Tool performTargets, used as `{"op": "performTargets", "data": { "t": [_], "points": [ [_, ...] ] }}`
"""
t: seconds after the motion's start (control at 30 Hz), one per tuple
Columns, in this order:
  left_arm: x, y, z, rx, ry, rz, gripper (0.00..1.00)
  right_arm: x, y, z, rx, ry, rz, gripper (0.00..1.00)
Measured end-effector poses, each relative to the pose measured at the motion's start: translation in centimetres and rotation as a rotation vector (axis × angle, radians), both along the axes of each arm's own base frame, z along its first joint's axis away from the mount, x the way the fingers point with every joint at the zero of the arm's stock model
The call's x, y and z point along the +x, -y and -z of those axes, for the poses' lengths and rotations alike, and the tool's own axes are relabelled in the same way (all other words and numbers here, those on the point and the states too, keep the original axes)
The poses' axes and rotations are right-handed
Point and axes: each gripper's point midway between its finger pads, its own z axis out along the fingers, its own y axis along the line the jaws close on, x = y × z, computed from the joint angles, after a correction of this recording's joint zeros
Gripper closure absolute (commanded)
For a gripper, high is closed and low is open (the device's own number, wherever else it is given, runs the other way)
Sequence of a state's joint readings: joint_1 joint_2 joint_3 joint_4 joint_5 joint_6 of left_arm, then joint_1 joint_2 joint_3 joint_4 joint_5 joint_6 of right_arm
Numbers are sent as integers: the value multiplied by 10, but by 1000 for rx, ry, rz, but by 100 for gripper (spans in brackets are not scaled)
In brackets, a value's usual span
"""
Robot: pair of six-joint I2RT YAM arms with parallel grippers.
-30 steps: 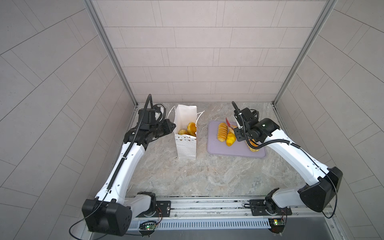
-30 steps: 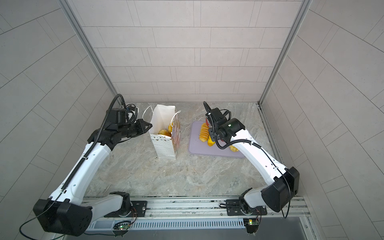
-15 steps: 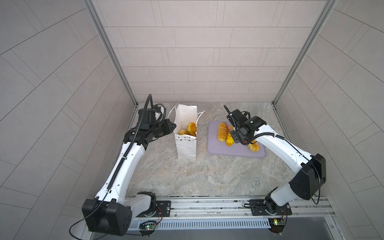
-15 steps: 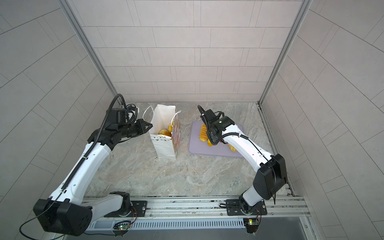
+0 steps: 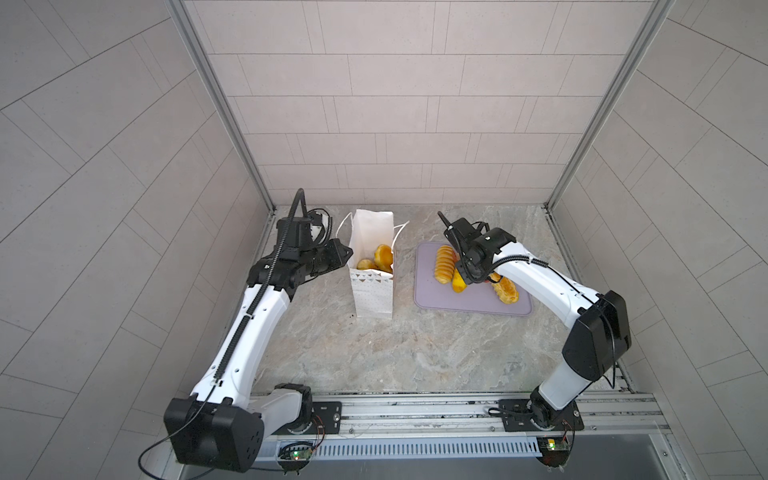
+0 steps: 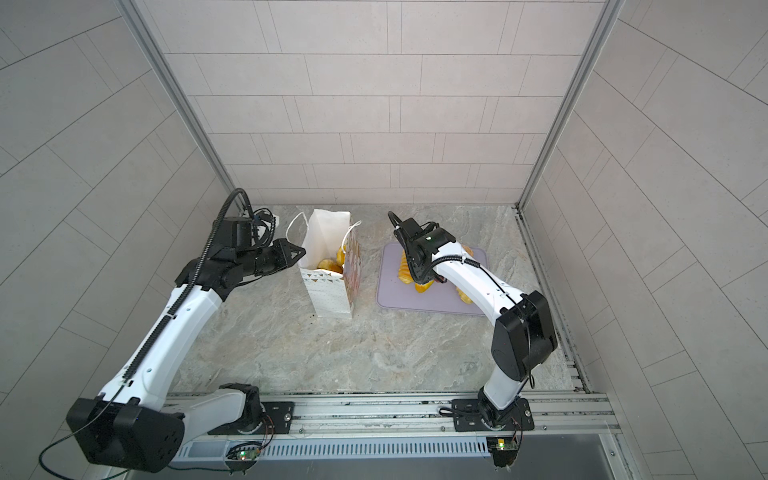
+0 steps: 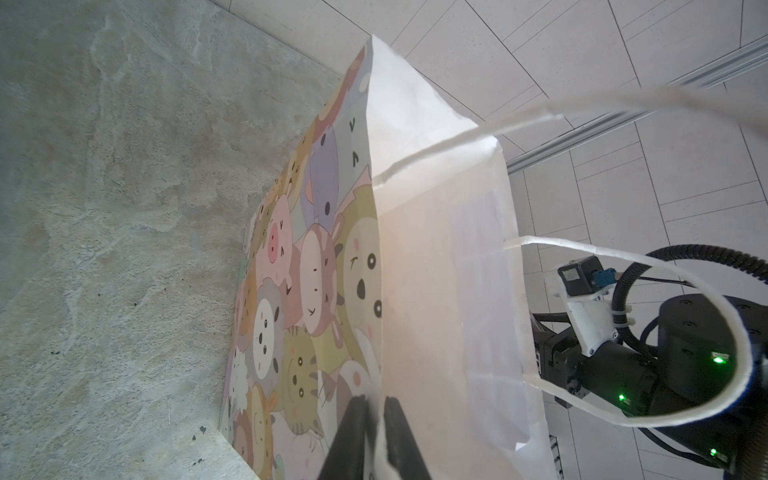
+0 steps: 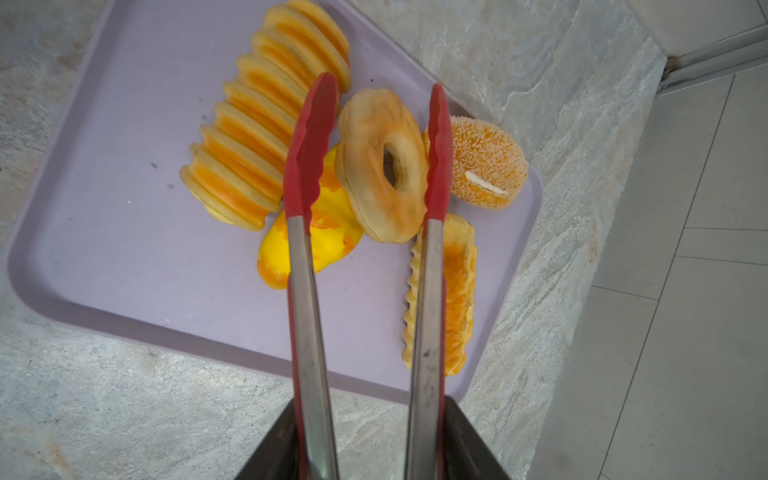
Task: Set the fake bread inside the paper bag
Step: 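Lower the open tongs around the ring donut on the tray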
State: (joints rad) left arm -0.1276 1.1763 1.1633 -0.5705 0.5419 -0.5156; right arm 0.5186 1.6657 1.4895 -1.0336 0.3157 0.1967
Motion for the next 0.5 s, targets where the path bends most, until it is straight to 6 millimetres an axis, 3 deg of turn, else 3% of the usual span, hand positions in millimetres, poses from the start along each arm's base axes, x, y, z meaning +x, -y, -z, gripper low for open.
{"op": "performTargets", "data": {
  "t": [0.5],
  "points": [
    [1,1,0,-3,5,3,87,2,0,13,-18,-37,2,55]
  ]
}}
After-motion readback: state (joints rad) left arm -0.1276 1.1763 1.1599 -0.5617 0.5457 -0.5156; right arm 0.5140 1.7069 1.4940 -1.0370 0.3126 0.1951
